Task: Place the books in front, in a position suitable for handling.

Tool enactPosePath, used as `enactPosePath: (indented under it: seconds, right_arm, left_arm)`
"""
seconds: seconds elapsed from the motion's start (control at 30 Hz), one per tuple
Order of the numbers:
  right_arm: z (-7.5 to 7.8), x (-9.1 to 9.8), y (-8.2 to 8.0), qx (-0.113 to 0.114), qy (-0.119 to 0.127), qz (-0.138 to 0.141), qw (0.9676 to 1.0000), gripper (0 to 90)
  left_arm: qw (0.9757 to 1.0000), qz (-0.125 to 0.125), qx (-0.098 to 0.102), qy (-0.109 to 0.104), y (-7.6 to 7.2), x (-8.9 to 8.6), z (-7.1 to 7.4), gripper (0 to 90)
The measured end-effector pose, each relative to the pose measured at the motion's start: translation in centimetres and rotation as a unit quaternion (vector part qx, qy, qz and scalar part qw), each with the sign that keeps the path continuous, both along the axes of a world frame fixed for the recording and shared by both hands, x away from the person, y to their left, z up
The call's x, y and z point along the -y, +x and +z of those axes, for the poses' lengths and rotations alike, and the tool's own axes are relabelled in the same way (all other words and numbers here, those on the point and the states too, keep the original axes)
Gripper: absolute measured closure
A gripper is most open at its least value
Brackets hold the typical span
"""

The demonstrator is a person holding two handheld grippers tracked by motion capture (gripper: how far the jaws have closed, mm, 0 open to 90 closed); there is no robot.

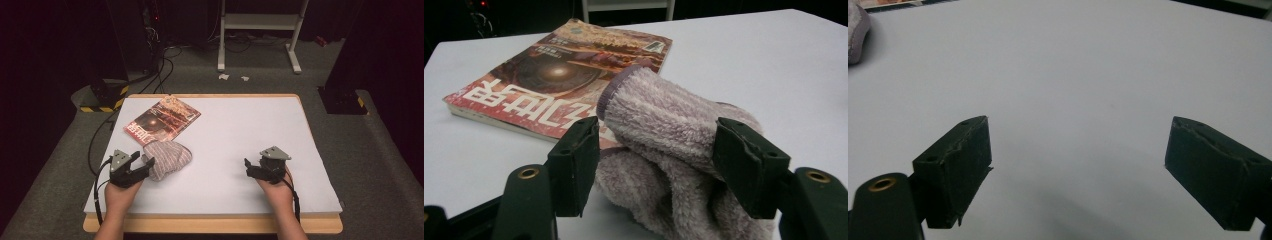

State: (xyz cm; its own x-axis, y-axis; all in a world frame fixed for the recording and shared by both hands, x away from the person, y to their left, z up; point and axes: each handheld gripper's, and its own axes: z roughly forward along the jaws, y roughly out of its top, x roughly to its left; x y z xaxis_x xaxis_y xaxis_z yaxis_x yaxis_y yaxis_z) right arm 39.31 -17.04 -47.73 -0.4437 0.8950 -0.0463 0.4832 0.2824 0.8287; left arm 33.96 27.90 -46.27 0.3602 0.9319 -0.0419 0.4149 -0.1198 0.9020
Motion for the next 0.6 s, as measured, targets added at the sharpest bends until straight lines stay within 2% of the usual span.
enactPosePath:
  seconds: [0.17,0.33,0.37,0.5,0.6]
  right_arm:
    - [0.2,1.1,0.2,-0.001,0.012,-0.005,0.9999,13.7]
    - [-0.1,1.6,0.4,-0.007,0.016,-0.014,0.9997,13.7]
    - [-0.2,1.8,0.4,-0.014,0.028,-0.015,0.9994,13.6]
    - [-0.5,1.6,0.5,-0.018,0.025,-0.009,0.9995,12.6]
    - [-0.7,1.4,0.6,-0.021,0.017,-0.001,0.9996,10.3]
  left_arm:
    - [0.9999,-0.005,-0.011,0.009,0.2,0.4,0.1,33.2]
    - [0.9999,-0.011,-0.01,0.004,0.3,0.2,0.1,33.0]
    - [0.9998,-0.013,-0.009,0.009,0.3,0.2,0.1,33.1]
    - [0.9997,-0.019,-0.01,0.008,0.3,0.3,0.1,31.8]
    - [0.9995,-0.025,-0.006,0.017,0.4,0.5,0.1,29.3]
